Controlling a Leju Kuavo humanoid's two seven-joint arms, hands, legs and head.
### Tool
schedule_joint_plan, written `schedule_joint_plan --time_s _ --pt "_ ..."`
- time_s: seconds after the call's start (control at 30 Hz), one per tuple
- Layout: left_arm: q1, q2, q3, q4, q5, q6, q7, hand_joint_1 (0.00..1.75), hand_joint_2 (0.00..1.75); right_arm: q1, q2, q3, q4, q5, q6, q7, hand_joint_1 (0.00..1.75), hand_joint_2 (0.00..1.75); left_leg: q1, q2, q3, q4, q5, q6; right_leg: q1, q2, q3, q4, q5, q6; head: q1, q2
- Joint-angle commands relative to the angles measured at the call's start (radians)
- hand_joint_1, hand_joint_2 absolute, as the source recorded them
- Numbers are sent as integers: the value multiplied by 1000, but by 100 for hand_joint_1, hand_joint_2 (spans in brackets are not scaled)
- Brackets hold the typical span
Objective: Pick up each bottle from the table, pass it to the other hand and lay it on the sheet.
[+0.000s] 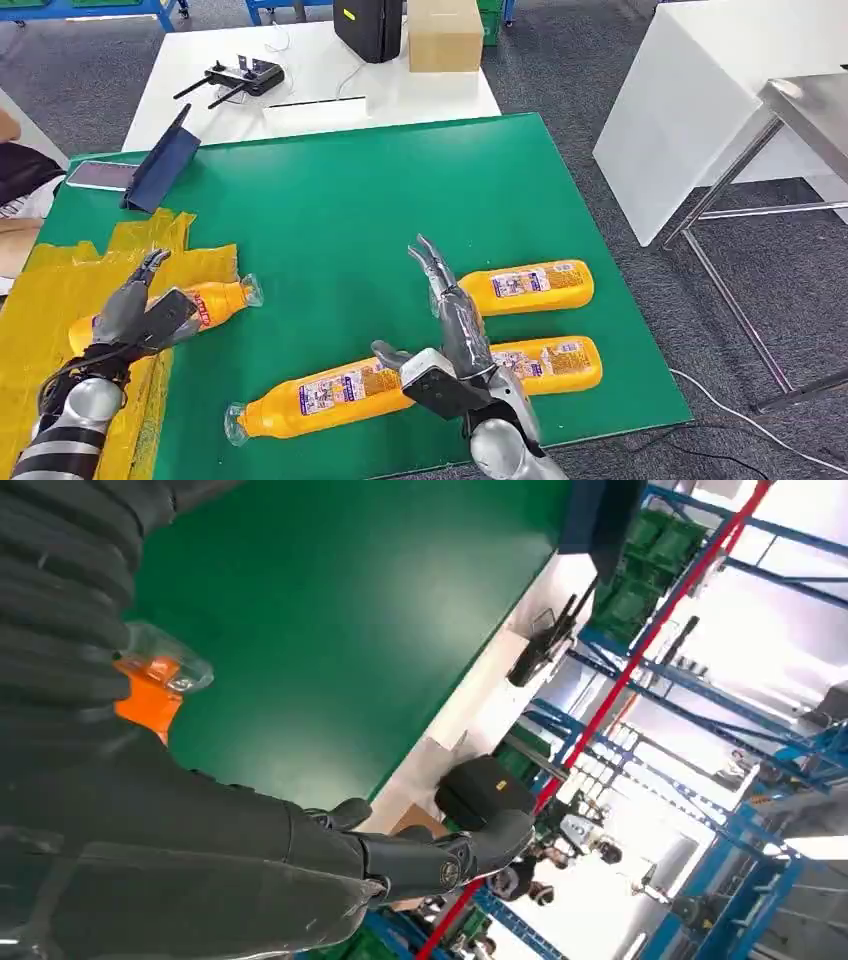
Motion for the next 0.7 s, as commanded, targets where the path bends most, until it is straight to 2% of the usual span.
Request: schedule_joint_plan --time_s 0.03,0.07,0.17,0.4,0.7 --pt "177 -70 94 -285 480 -251 -251 0 175 -169 -68 259 234 318 124 93 0 175 2 2 4 -1 -2 -1 1 5 3 -2 -1 0 0 0" --pt "177 -70 94 -285 480 -251 -251 0 175 -169 -68 259 234 318 124 93 0 175 2 2 3 -1 -2 -1 1 5 3 -2 0 0 0 0" --pt "167 -125 83 -310 563 -285 -284 0 175 -213 -48 344 313 360 147 107 0 175 1 -1 2 -1 0 -1 0 2 3 -2 0 0 0 0" --pt "164 -124 79 -310 562 -284 -282 0 175 -215 -47 348 315 361 145 110 0 175 0 -2 1 -1 0 0 0 0 2 -1 0 0 0 0" --pt "127 -182 54 -316 615 -277 -295 0 175 -285 -18 462 428 408 178 139 0 175 1 -3 1 -1 0 0 0 -1 2 -1 0 0 0 0"
